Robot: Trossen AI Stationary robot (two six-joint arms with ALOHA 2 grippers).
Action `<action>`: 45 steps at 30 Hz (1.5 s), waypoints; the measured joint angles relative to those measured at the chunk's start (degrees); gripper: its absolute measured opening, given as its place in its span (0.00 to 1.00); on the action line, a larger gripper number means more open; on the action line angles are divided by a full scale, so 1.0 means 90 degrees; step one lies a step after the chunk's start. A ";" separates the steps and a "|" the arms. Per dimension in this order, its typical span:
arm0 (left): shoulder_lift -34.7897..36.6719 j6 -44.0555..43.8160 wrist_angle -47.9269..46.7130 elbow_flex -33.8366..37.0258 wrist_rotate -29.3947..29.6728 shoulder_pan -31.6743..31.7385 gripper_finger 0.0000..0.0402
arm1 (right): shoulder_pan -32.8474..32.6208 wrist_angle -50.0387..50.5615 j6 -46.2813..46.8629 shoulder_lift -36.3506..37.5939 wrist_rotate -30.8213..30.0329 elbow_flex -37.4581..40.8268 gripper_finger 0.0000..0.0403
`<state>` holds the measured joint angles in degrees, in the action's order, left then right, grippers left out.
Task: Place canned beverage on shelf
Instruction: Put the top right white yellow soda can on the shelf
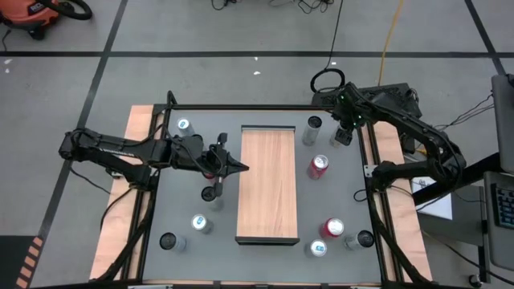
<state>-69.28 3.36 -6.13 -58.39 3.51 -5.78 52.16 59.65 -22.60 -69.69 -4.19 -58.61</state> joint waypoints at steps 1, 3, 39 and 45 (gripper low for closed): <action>0.0000 0.0000 0.0000 0.0000 0.0000 0.0000 0.00 | 0.0000 0.0015 0.0026 0.0000 0.0000 0.0000 0.76; 0.0000 -0.0002 0.0000 0.0000 0.0000 0.0001 0.00 | 0.0000 0.0087 0.0091 0.0000 0.0002 0.0000 0.69; -0.0478 -0.0163 0.0989 -0.0002 0.0132 0.0002 0.00 | -0.1582 0.1650 0.2513 0.2017 0.0156 -0.0410 0.50; -0.0478 -0.0164 0.1113 -0.0002 0.0142 0.0002 0.00 | -0.2205 0.1935 0.3007 0.2103 0.0160 -0.1270 0.50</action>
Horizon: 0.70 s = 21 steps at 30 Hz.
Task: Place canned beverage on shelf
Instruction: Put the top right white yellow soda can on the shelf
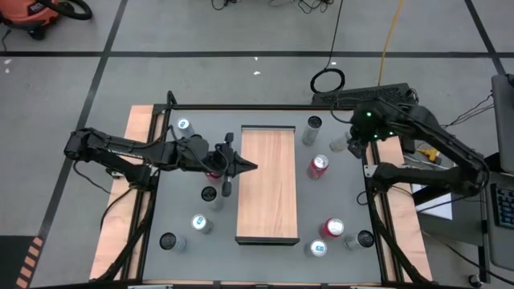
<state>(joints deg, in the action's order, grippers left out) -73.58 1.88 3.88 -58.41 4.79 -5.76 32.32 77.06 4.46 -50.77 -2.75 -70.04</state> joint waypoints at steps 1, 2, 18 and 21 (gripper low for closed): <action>0.0000 -0.0001 0.0017 0.0000 0.0011 0.0000 0.00 | -0.0122 -0.0011 0.0061 0.0001 0.0005 -0.0146 0.50; 0.0000 -0.0001 0.0015 0.0000 0.0036 0.0000 0.00 | -0.0241 -0.0022 0.0117 0.0000 0.0037 -0.0294 0.50; -0.0342 0.0054 0.0656 0.0000 0.0517 -0.0002 0.12 | -0.1802 -0.1425 0.0384 -0.0073 0.0503 -0.0978 0.50; -0.0582 0.0055 0.1024 0.0000 0.0554 0.0000 0.25 | -0.2002 -0.1914 0.0452 -0.0200 0.0506 -0.0981 0.50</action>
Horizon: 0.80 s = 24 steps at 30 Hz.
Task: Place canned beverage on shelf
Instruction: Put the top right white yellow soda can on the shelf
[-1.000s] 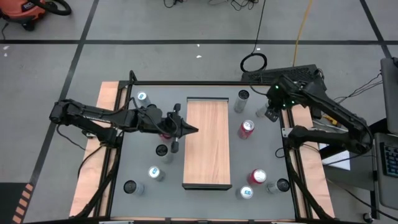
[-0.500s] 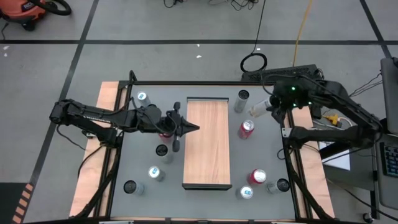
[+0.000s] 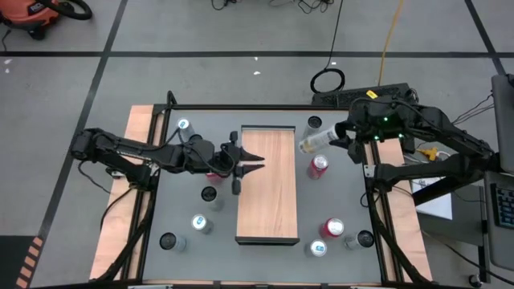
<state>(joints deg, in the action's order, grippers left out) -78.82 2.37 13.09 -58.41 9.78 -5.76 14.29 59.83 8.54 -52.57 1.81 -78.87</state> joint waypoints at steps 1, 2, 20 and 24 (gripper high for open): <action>-0.0069 0.0000 0.0109 0.0000 0.0023 0.0004 0.29 | -0.0063 -0.0165 0.0003 -0.0056 0.0001 0.0000 0.50; -0.0119 -0.0013 0.0227 0.0000 0.0036 0.0012 0.34 | -0.0135 -0.0325 -0.0002 -0.0122 -0.0001 -0.0002 0.50; -0.0146 -0.0340 0.0078 0.0000 0.0760 0.0058 0.88 | -0.1393 -0.2444 -0.1267 -0.1398 -0.0049 -0.0002 0.50; -0.0146 -0.0333 -0.0141 -0.0005 0.0717 0.0058 0.88 | -0.1466 -0.2801 -0.1423 -0.1597 -0.0059 -0.0002 0.50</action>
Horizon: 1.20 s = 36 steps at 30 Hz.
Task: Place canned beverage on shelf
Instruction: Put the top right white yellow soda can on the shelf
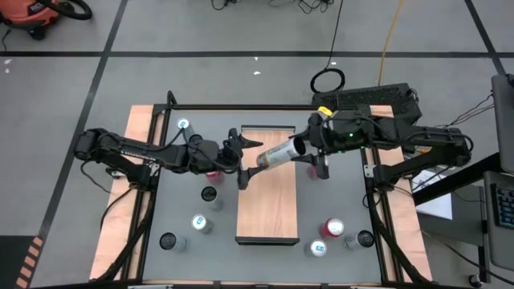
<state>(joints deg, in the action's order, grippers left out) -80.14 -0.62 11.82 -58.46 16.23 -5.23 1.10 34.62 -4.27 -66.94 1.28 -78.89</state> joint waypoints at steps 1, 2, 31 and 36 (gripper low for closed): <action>0.0000 0.0001 -0.0126 0.0000 -0.0033 0.0000 0.88 | -0.0010 -0.0079 -0.0027 -0.0037 -0.0006 0.0000 0.50; 0.0000 0.0002 -0.0268 0.0000 -0.0059 0.0000 0.88 | -0.0012 -0.0152 -0.0058 -0.0084 -0.0007 0.0000 0.50; 0.0002 -0.0330 -0.1081 0.0000 -0.0208 -0.0010 0.61 | -0.0012 -0.0722 -0.0119 -0.0454 0.0038 0.0000 0.50; 0.0002 -0.0350 -0.1082 0.0000 -0.0289 -0.0033 0.61 | -0.0009 -0.0725 -0.0107 -0.0452 0.0047 0.0000 0.50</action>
<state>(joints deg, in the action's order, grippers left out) -80.12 -3.77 2.09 -58.46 13.63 -5.53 1.02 28.09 -5.23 -71.00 1.71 -78.89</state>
